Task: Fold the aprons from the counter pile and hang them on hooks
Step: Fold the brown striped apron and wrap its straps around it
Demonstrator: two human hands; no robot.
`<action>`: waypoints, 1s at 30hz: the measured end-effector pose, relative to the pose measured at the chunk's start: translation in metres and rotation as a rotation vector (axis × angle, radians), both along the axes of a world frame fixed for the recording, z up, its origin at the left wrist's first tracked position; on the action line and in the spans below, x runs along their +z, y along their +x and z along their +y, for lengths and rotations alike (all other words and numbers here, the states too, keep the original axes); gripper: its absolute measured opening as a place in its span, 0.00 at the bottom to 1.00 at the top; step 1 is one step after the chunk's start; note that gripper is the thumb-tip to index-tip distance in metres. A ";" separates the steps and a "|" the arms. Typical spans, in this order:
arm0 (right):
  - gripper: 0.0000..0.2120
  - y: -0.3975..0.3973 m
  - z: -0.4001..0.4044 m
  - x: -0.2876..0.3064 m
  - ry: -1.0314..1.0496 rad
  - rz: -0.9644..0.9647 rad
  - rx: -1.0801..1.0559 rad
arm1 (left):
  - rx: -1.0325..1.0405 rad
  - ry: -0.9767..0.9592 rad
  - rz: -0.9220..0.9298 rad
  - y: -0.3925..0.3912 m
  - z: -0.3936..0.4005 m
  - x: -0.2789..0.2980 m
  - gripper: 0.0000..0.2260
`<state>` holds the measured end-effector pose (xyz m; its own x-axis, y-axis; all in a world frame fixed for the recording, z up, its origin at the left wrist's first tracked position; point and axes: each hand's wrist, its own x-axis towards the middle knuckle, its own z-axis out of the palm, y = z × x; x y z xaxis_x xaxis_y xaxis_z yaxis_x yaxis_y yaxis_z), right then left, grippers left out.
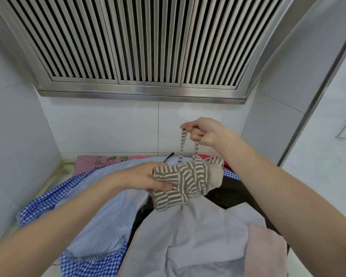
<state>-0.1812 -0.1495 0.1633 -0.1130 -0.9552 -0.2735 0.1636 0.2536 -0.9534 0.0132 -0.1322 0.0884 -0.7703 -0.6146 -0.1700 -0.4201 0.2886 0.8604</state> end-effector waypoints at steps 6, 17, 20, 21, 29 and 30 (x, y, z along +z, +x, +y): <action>0.14 0.006 0.028 0.018 -0.138 0.543 0.512 | 0.078 0.072 0.025 0.012 -0.013 0.024 0.21; 0.32 0.000 0.048 -0.035 -0.264 0.404 0.092 | 0.292 0.337 0.391 0.032 -0.023 0.020 0.41; 0.20 0.009 0.047 -0.028 -0.363 0.513 -0.051 | 0.278 0.280 0.413 0.028 -0.016 0.019 0.42; 0.16 0.010 0.049 -0.027 -0.365 0.443 -0.058 | 0.272 0.249 0.422 0.029 -0.014 0.019 0.42; 0.11 0.005 0.051 -0.033 -0.082 0.080 -0.106 | 0.185 0.125 0.301 0.022 -0.010 0.028 0.40; 0.11 0.004 0.052 -0.031 -0.098 0.105 -0.133 | 0.166 0.137 0.261 0.024 -0.012 0.033 0.40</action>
<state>-0.1776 -0.0978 0.1325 -0.2632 -0.9513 -0.1604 0.0882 0.1418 -0.9860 0.0369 -0.1445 0.1213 -0.6899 -0.7206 -0.0694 -0.2118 0.1093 0.9712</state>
